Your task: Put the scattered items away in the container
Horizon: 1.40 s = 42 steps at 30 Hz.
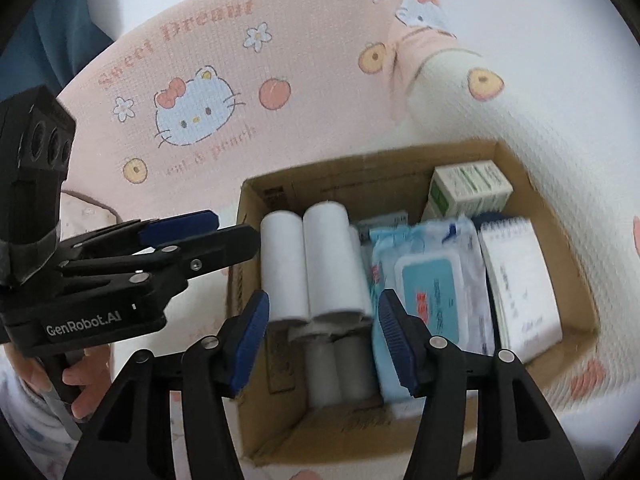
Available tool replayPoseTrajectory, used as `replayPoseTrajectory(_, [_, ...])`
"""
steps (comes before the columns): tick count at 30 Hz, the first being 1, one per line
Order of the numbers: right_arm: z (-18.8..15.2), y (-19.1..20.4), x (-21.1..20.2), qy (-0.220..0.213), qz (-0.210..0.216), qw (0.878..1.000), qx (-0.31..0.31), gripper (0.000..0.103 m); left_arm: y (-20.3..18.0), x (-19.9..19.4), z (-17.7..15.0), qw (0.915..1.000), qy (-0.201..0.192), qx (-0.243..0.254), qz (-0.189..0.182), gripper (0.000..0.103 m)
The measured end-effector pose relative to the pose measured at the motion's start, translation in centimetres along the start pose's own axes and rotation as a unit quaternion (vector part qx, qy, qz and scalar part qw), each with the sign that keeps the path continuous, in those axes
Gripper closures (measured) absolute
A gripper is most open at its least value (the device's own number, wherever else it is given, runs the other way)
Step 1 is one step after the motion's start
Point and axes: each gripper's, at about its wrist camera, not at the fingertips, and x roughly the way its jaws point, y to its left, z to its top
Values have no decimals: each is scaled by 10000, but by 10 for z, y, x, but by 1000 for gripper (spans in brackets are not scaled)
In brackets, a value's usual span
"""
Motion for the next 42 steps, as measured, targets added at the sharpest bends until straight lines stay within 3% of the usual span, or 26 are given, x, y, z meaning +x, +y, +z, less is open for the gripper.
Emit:
replayPoseTrajectory(6, [-17,12,-21,1,-324,9991,267,48,-8,-22,-25,9998,-89,135,148,42])
replayPoseTrajectory(13, [-35,46,-60,-400,-964,9943,-201,45,-34,-60,-45,9950,-293,776,557,42])
replayPoseTrajectory(17, [-42,60,-78,-610,-1104,9916,-277,41,-27,-75,-47,9971,-165,562,485,42])
replayPoseTrajectory(22, [-49,73,-83,-603,-1441,9871,-357,40,-23,-75,-55,9922,223,613,1058,41])
replayPoseTrajectory(30, [-55,79,-74,-402,-1430,9877,-484,40,-32,-78,-61,9881,322,937,1177,41])
replayPoseTrajectory(36, [-60,78,-76,-391,-1686,9838,-475,39,-41,-74,-65,9779,297,1351,1569,41])
replayPoseTrajectory(42, [-61,80,-75,-383,-1712,9829,-558,39,-42,-72,-66,9785,371,1339,1523,40])
